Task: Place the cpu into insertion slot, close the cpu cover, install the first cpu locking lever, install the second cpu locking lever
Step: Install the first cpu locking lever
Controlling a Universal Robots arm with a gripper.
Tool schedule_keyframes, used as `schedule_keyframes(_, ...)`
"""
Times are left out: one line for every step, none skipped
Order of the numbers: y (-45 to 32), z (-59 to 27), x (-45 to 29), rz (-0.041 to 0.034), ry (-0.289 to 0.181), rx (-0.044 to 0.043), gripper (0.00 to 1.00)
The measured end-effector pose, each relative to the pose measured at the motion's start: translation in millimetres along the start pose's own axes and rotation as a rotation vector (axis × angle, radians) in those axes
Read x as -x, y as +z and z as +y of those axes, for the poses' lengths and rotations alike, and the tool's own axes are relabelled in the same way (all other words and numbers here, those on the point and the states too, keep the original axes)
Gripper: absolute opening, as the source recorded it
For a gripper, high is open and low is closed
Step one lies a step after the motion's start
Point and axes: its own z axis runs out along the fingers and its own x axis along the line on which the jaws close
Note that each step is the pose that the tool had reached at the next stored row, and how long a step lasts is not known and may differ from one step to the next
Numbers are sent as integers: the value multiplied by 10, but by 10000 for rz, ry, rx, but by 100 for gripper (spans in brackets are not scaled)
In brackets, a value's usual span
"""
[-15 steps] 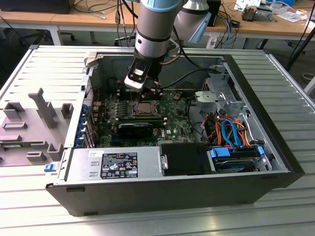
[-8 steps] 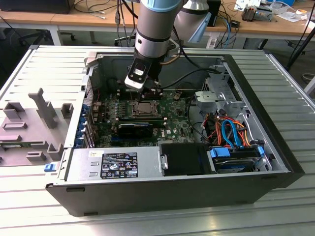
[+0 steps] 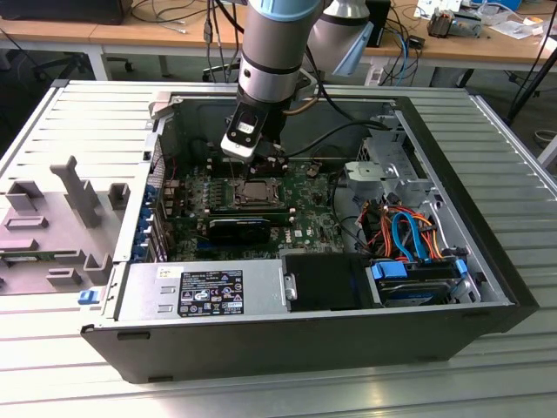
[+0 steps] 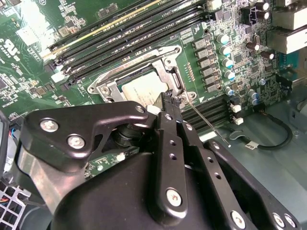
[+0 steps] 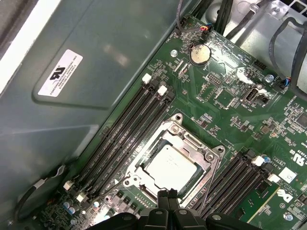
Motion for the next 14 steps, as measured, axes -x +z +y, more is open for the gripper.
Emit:
schedule_keyframes(0,0,0,-1,-11,-2,11)
schedule_keyframes(0,0,0,-1,-20,-4,11)
schedule_keyframes(0,0,0,-1,-30,-5,11)
schedule_keyframes(0,0,0,-2,-43,-7,11)
schedule_keyframes(0,0,0,-3,-52,-8,11)
schedule_keyframes(0,0,0,-3,-57,-9,11)
schedule_keyframes(0,0,0,-3,-64,-9,11)
schedule_keyframes(0,0,0,-3,-70,-10,11)
schedule_keyframes(0,0,0,-4,-80,-12,11)
schedule_keyframes(0,0,0,-4,-85,-12,11)
schedule_keyframes(0,0,0,-4,-91,-13,11)
schedule_keyframes(0,0,0,-4,-97,-14,11)
schedule_keyframes(0,0,0,-4,-104,-15,11)
schedule_keyframes(0,0,0,-5,-115,-17,11)
